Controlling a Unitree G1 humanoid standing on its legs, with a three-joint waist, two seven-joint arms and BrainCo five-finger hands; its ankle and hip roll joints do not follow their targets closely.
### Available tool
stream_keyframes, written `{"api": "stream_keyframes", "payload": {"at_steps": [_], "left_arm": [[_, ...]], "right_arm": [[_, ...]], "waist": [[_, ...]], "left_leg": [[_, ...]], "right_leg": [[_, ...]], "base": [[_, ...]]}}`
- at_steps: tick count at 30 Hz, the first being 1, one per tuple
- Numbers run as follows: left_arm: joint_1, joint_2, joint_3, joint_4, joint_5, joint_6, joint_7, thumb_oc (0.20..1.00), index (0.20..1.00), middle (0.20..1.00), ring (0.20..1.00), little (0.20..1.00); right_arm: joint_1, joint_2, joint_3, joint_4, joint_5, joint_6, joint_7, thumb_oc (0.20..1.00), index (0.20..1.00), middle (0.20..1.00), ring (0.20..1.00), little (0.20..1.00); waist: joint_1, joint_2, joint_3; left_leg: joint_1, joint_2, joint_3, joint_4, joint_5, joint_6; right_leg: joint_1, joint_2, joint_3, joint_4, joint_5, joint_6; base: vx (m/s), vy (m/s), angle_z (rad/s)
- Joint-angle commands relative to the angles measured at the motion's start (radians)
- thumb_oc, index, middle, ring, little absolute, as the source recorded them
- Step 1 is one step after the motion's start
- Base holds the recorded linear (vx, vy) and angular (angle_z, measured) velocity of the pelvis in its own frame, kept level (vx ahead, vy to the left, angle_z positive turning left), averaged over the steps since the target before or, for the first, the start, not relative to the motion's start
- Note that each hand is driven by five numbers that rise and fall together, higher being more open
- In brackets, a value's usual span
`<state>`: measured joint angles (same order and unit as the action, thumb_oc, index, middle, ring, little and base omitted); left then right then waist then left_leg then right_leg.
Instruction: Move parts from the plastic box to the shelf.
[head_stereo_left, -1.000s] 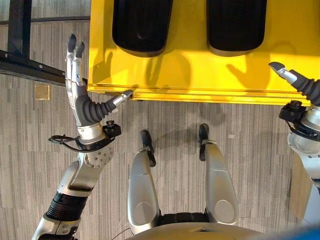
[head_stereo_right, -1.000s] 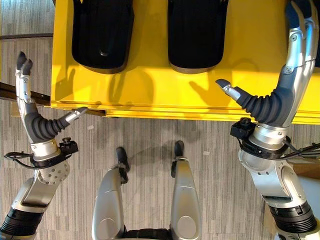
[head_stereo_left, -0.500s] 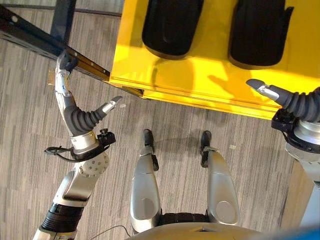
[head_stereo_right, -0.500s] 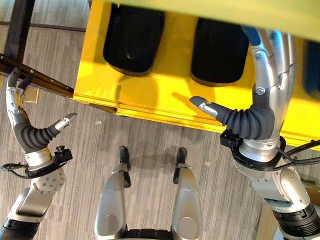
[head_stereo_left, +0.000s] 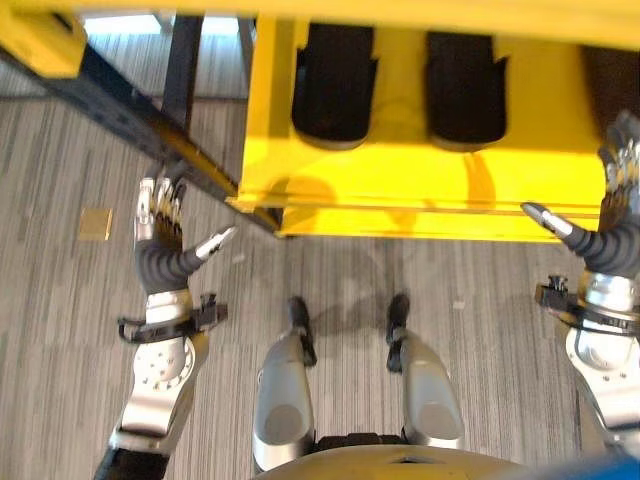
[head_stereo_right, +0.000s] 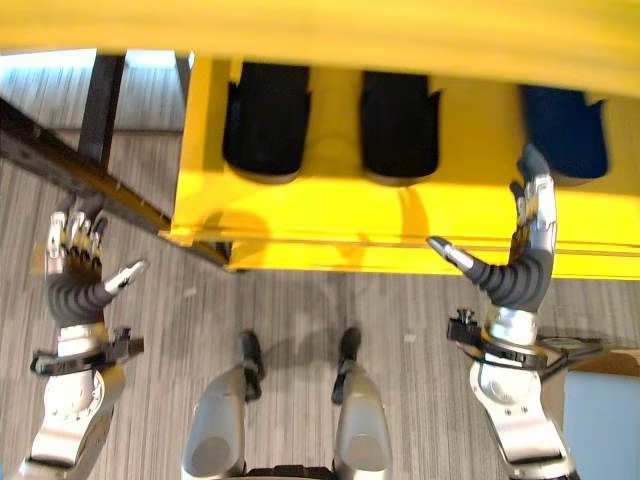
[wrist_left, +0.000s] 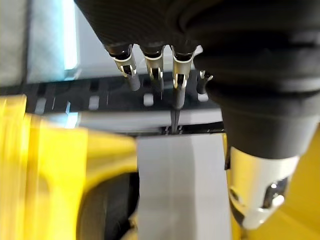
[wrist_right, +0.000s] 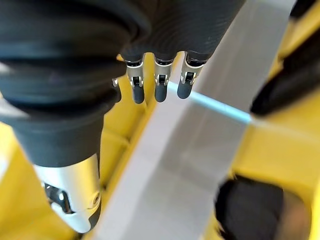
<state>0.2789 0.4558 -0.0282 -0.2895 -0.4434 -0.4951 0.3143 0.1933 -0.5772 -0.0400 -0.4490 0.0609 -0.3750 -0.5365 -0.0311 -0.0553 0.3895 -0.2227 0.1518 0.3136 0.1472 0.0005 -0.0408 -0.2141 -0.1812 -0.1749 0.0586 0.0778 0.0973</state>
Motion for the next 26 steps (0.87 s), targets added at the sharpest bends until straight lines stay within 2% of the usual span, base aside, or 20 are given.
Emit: {"api": "stream_keyframes", "payload": {"at_steps": [1, 2, 5, 8, 9, 15, 22, 26], "left_arm": [[-0.04, 0.019, -0.005, -0.058, -0.035, -0.055, -0.056, 1.0, 1.0, 1.0, 1.0, 1.0], [-0.031, 0.013, -0.006, -0.057, -0.045, -0.035, -0.022, 1.0, 1.0, 1.0, 1.0, 1.0], [-0.003, 0.004, -0.001, -0.042, -0.034, -0.052, 0.013, 1.0, 1.0, 1.0, 1.0, 1.0], [0.038, -0.005, 0.02, -0.032, -0.069, -0.024, -0.075, 1.0, 1.0, 1.0, 1.0, 1.0], [0.065, -0.003, 0.017, -0.026, -0.049, -0.031, -0.101, 1.0, 1.0, 1.0, 1.0, 1.0], [0.086, 0.005, 0.017, -0.002, -0.048, -0.031, -0.088, 1.0, 1.0, 1.0, 1.0, 1.0], [0.124, 0.013, 0.003, 0.043, 0.021, -0.005, -0.126, 1.0, 1.0, 1.0, 1.0, 1.0], [0.154, 0.025, 0.013, 0.068, 0.045, -0.022, -0.129, 1.0, 1.0, 1.0, 1.0, 1.0]], "right_arm": [[-0.035, -0.059, -0.033, -0.015, 0.062, -0.067, 0.056, 1.0, 1.0, 1.0, 1.0, 1.0], [-0.014, -0.059, -0.036, -0.018, 0.075, -0.068, 0.069, 1.0, 1.0, 1.0, 1.0, 1.0], [0.027, -0.051, -0.028, -0.019, 0.111, -0.054, 0.087, 1.0, 1.0, 1.0, 1.0, 1.0], [0.076, -0.04, -0.038, -0.001, 0.135, -0.028, 0.098, 1.0, 1.0, 1.0, 1.0, 1.0], [0.101, -0.038, -0.044, 0.023, 0.204, -0.002, 0.109, 1.0, 1.0, 1.0, 1.0, 1.0], [0.132, -0.015, -0.032, 0.087, 0.305, 0.039, 0.174, 1.0, 1.0, 1.0, 1.0, 1.0], [0.158, 0.007, -0.006, 0.189, 0.339, 0.076, 0.218, 1.0, 1.0, 1.0, 1.0, 1.0], [0.176, -0.001, -0.012, 0.223, 0.355, 0.063, 0.225, 1.0, 1.0, 1.0, 1.0, 1.0]], "waist": [[-0.001, 0.015, -0.044], [-0.005, 0.014, -0.05], [-0.008, 0.007, -0.069], [-0.008, -0.002, -0.096], [-0.008, -0.006, -0.113], [-0.011, -0.006, -0.148], [-0.009, -0.003, -0.187], [-0.005, 0.001, -0.191]], "left_leg": [[0.069, -0.008, -0.046, -0.014, -0.007, -0.019], [0.08, -0.006, -0.047, -0.022, -0.001, -0.021], [0.103, 0.003, -0.048, -0.043, 0.012, -0.027], [0.132, 0.021, -0.043, -0.082, 0.039, -0.04], [0.147, 0.034, -0.037, -0.095, 0.05, -0.047], [0.178, 0.046, -0.039, -0.101, 0.051, -0.048], [0.22, 0.077, -0.059, -0.156, 0.096, -0.07], [0.23, 0.089, -0.062, -0.154, 0.094, -0.075]], "right_leg": [[0.053, -0.008, -0.011, 0.077, -0.055, 0.05], [0.061, -0.005, -0.011, 0.08, -0.062, 0.044], [0.084, 0.001, -0.016, 0.076, -0.07, 0.039], [0.114, 0.004, -0.034, 0.05, -0.065, 0.039], [0.128, 0.002, -0.05, 0.044, -0.064, 0.039], [0.159, 0.006, -0.063, 0.052, -0.081, 0.031], [0.202, 0.012, -0.069, 0.018, -0.069, 0.028], [0.217, 0.007, -0.087, 0.032, -0.086, 0.027]], "base": [[0.06, -0.071, 0.02], [0.06, -0.074, 0.08], [0.04, -0.067, 0.03], [0.03, -0.096, 0.04], [0.02, -0.075, 0.01], [0.03, -0.033, -0.05], [0.03, -0.014, 0.03], [-0.01, 0.001, 0.03]]}}
